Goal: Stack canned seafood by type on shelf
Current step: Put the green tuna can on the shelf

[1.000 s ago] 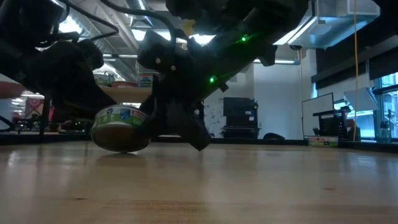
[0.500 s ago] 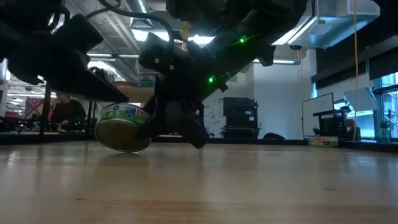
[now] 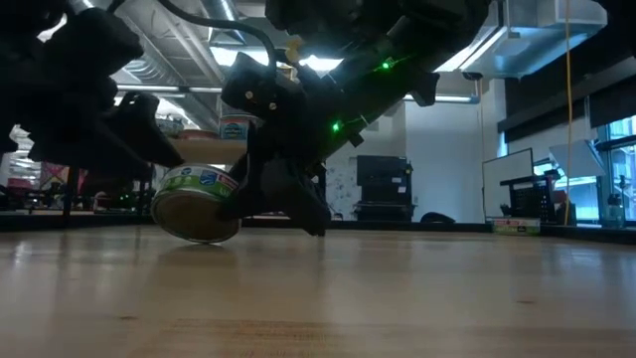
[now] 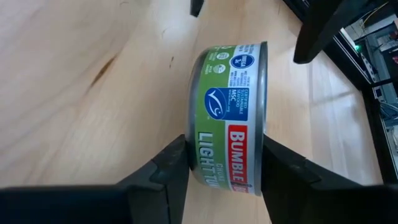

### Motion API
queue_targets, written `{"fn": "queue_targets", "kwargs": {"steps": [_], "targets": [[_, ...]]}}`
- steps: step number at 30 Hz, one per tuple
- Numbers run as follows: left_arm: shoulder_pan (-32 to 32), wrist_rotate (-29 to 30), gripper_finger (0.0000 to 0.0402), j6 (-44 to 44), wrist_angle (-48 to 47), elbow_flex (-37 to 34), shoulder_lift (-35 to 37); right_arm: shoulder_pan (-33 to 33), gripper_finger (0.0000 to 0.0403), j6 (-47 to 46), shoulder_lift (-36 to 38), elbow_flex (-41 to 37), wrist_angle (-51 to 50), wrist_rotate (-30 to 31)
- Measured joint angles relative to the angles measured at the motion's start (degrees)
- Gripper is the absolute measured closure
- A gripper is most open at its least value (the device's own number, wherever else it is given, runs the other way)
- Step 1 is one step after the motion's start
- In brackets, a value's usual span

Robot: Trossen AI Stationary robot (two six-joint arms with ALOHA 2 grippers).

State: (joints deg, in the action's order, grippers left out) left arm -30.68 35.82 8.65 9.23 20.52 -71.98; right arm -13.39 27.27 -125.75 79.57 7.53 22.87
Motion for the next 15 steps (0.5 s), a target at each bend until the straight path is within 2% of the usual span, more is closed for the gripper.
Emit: {"fn": "queue_targets", "kwargs": {"steps": [12,15], "targets": [[0.3,2.7,0.0110,-4.3,2.2,1.8,-8.9,-0.1,0.0240,-0.5,0.0,-0.1,1.5,-1.3],[0.4,4.0,0.0125,-4.7,3.9,1.8,-9.5,-0.1,0.0239,-1.7,0.0,-0.1,1.7,-1.4]]}}
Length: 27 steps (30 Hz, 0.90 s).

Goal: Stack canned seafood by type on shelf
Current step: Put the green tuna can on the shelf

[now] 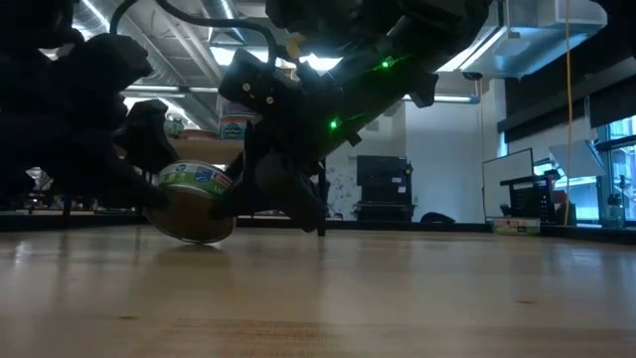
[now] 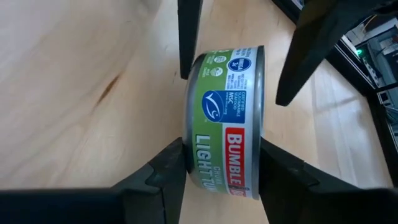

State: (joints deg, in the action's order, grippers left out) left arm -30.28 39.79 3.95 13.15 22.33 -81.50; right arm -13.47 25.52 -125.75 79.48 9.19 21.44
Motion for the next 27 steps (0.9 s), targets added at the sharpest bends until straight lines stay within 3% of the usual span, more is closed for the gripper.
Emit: {"fn": "queue_targets", "kwargs": {"steps": [10,17,21,27], "targets": [[0.0,0.1,0.0265,-1.6,1.3,0.0,0.0,0.1,0.0231,-2.1,0.0,0.0,1.6,0.4],[-0.1,-0.9,0.0266,-1.6,-0.8,0.6,1.6,-1.3,0.0174,-1.9,1.2,0.0,-0.8,1.1],[-0.2,-0.9,0.0266,0.0,-12.2,5.8,4.1,-3.7,0.0140,-4.3,5.7,0.1,-10.2,3.0],[-0.7,2.3,0.0266,9.4,-39.0,18.6,5.2,-8.1,0.0122,-14.9,11.5,0.0,-31.3,1.0]]}}
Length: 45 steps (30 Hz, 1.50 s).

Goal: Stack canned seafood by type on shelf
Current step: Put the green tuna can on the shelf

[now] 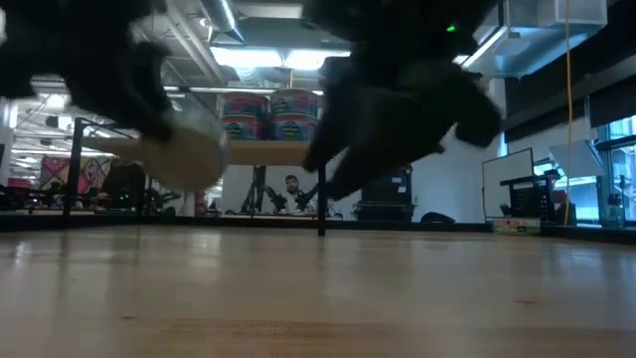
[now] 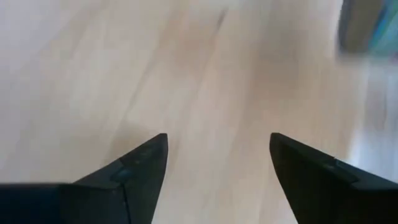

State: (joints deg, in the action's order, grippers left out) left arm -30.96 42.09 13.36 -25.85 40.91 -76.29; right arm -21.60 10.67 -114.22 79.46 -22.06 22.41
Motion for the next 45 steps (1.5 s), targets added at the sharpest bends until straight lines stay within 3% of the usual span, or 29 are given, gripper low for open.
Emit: {"fn": "queue_targets", "kwargs": {"steps": [4,8,14,19,25,33,41,45], "targets": [[-0.7,1.0,0.0265,9.8,-17.8,9.4,-0.1,-1.4,0.0128,-4.9,1.5,-2.3,-4.0,2.1],[-2.0,3.4,0.0264,18.2,-33.0,17.7,0.0,-2.4,0.0141,-7.8,1.4,-7.4,-1.3,2.6],[-2.0,5.3,0.0263,28.1,-51.3,25.5,0.0,-2.1,0.0161,-12.7,1.6,-14.6,8.7,2.0],[-0.6,5.1,0.0262,31.6,-63.6,30.0,0.0,-2.1,0.0172,-13.0,1.6,-15.4,10.4,1.5],[4.8,5.4,0.0262,29.1,-64.3,31.1,0.7,-2.0,0.0176,-11.2,1.5,-15.5,12.3,1.5],[15.2,9.1,0.0261,18.6,-64.1,30.8,0.6,-2.0,0.0176,-11.2,1.4,-15.5,13.1,1.5],[24.8,9.2,0.0261,12.1,-64.1,30.6,2.1,-2.0,0.0176,-11.6,1.4,-15.5,13.1,1.1],[29.1,9.3,0.0261,11.2,-64.2,27.2,5.5,-2.0,0.0176,-11.8,1.4,-15.5,13.1,0.3]]}}
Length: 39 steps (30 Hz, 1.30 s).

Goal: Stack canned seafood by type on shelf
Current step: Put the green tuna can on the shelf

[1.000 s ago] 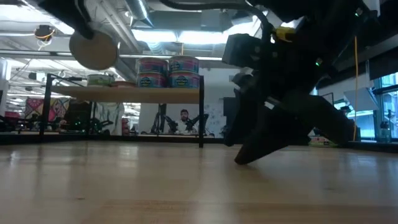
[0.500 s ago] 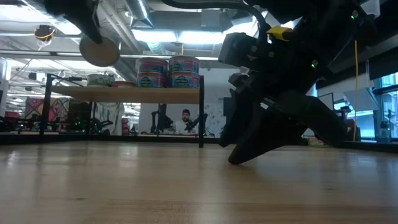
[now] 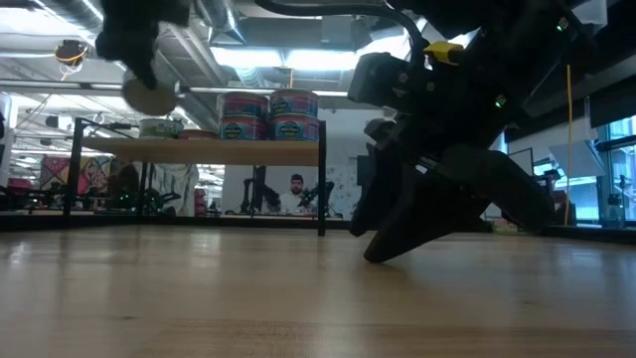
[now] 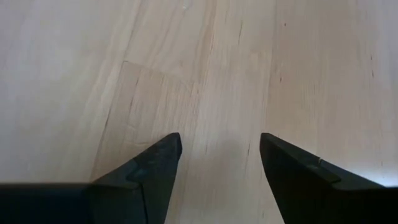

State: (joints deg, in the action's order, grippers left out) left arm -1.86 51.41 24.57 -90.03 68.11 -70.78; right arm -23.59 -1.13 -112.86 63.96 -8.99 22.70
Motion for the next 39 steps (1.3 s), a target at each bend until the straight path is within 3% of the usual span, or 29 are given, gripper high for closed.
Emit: {"fn": "queue_targets", "kwargs": {"steps": [10,20,30,33,39], "targets": [[3.8,-2.6,0.0261,-1.7,3.3,-8.2,7.5,0.0,0.0176,-0.1,0.0,0.0,0.2,0.0],[10.5,-0.5,0.0260,-6.7,8.4,-15.2,7.7,0.0,0.0176,0.3,-0.1,0.0,1.9,0.3],[16.3,0.5,0.0258,-11.9,15.7,-16.4,7.7,0.0,0.0176,1.4,-0.1,0.0,2.0,0.5],[17.2,-0.4,0.0234,-13.4,16.5,-16.4,7.7,0.0,0.0176,1.4,-0.1,0.0,2.1,0.6],[18.6,-6.2,0.0150,-13.3,15.9,-16.6,7.7,0.0,0.0176,1.4,-0.1,0.0,2.1,0.6]]}}
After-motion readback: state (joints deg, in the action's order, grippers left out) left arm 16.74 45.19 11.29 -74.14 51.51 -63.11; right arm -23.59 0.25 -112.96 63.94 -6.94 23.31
